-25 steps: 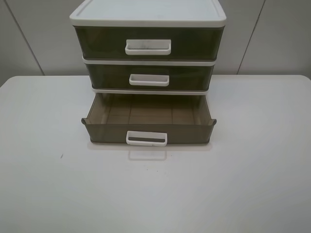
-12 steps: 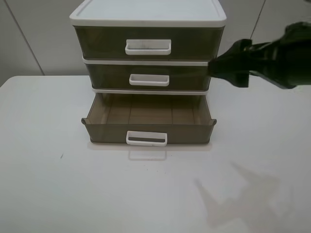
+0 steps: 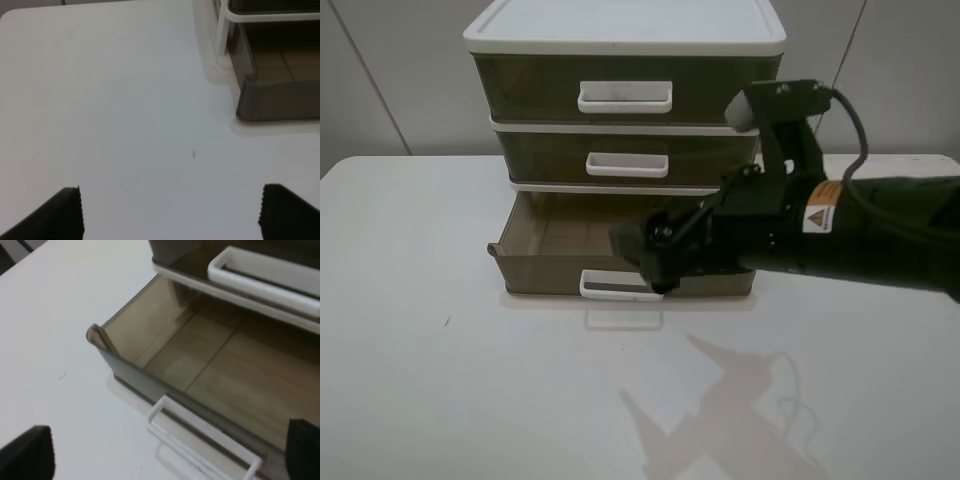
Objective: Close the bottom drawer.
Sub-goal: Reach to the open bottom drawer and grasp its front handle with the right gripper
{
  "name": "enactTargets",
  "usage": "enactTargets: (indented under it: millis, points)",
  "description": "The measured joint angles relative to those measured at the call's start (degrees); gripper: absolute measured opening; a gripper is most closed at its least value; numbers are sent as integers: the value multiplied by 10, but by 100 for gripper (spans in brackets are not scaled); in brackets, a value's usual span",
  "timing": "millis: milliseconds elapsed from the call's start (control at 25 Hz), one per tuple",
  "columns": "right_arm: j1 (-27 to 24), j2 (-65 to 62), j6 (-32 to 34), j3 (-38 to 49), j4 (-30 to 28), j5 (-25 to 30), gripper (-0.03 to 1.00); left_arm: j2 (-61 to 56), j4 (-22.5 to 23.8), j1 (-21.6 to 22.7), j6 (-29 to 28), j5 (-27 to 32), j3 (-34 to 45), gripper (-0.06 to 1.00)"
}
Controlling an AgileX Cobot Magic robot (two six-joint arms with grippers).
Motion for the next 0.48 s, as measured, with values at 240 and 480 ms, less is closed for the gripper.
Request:
enactTargets:
  millis: [240, 480]
  points:
    - [34, 87, 0, 51, 7, -149, 80, 0, 0, 0, 0, 0, 0, 72]
    - [36, 163, 0, 56, 73, -272, 63, 0, 0, 0, 0, 0, 0, 72]
